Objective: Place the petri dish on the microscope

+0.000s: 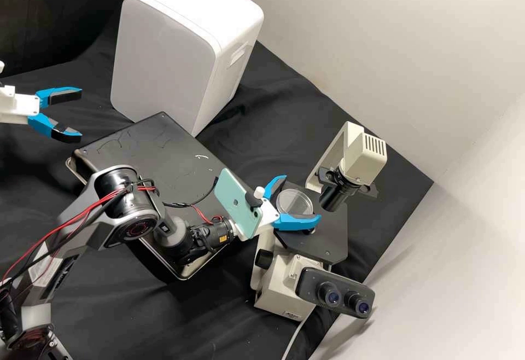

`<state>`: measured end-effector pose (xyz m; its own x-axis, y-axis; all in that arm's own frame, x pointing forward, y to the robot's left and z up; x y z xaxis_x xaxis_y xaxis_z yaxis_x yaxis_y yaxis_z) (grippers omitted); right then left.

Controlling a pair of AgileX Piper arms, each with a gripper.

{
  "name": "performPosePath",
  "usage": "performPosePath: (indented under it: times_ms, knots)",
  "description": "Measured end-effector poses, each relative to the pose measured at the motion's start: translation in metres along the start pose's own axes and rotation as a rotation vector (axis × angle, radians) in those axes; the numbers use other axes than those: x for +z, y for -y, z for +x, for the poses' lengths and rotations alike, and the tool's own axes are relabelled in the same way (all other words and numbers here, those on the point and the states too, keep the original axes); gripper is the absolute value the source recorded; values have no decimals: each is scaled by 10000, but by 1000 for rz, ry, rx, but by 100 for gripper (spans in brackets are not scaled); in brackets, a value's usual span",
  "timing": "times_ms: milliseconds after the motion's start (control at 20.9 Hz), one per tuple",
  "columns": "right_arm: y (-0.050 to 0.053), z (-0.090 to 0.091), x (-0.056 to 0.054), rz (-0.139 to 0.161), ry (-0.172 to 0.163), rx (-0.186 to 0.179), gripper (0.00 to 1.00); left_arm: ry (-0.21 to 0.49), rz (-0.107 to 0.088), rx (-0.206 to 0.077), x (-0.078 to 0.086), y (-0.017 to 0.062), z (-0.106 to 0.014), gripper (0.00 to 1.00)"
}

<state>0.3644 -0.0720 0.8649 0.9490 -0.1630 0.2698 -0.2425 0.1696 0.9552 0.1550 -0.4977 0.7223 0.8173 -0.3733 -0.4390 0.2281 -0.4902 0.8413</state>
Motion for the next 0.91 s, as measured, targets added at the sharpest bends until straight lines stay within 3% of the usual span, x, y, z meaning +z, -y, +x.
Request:
performPosePath:
  times_ms: [526, 861, 908]
  knots:
    - [2, 4, -1, -1, 5, -9, 100, -5, -1, 5, -1, -8, 8, 100]
    - [-7, -8, -16, 2, 5, -13, 100, -66, 84, 22, 1, -5, 5, 100]
    - [-15, -28, -8, 22, 2, -4, 100, -66, 97, 23, 8, -6, 4, 100]
